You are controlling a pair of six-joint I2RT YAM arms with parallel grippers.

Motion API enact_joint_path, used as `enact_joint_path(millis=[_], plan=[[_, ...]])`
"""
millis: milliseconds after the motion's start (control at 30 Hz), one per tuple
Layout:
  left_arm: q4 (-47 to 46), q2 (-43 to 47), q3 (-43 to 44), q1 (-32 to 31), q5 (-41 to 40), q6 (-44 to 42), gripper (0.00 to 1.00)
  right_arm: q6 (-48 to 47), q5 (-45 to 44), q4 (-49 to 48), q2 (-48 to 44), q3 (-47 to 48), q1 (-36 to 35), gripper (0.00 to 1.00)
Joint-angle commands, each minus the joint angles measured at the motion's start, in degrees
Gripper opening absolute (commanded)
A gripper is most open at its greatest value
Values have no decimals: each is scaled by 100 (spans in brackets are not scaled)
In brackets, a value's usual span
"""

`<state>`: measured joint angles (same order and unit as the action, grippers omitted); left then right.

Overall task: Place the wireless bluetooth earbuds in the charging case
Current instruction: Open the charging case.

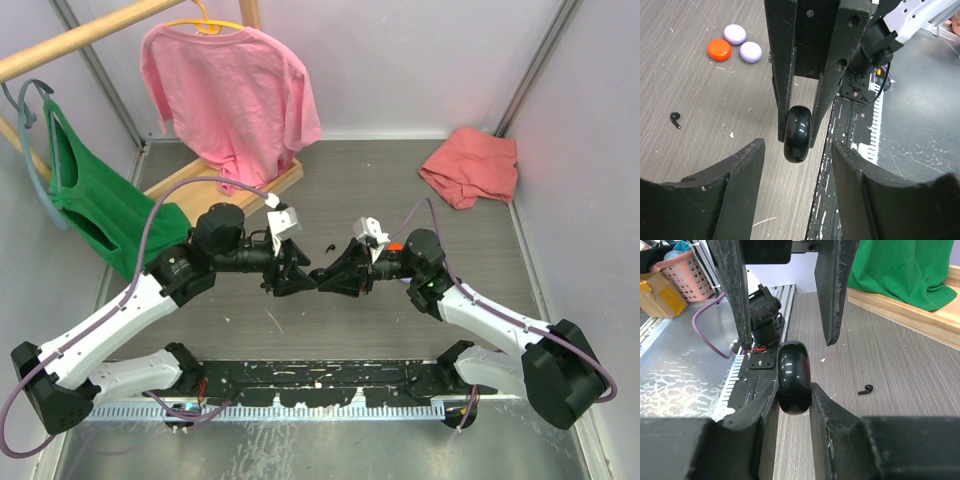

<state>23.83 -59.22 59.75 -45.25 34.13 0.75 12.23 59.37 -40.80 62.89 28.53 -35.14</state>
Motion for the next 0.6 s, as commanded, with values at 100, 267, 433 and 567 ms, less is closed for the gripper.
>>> enact_joint_path(millis=[100,267,433,567], plan=[[-935,131,-349,24,-252,430,64,-10,-219,-302,-187,127,2,1],[-1108,-32,-387,21,-375,619,65,-17,-243,-312,-193,118,-2,1],[-1190,-46,-386,20,-699,781,65,-56,-260,-312,-226,53,-2,1],[-1160,-42,-392,28,-861,851,65,-80,-270,-328,-254,26,-2,1]])
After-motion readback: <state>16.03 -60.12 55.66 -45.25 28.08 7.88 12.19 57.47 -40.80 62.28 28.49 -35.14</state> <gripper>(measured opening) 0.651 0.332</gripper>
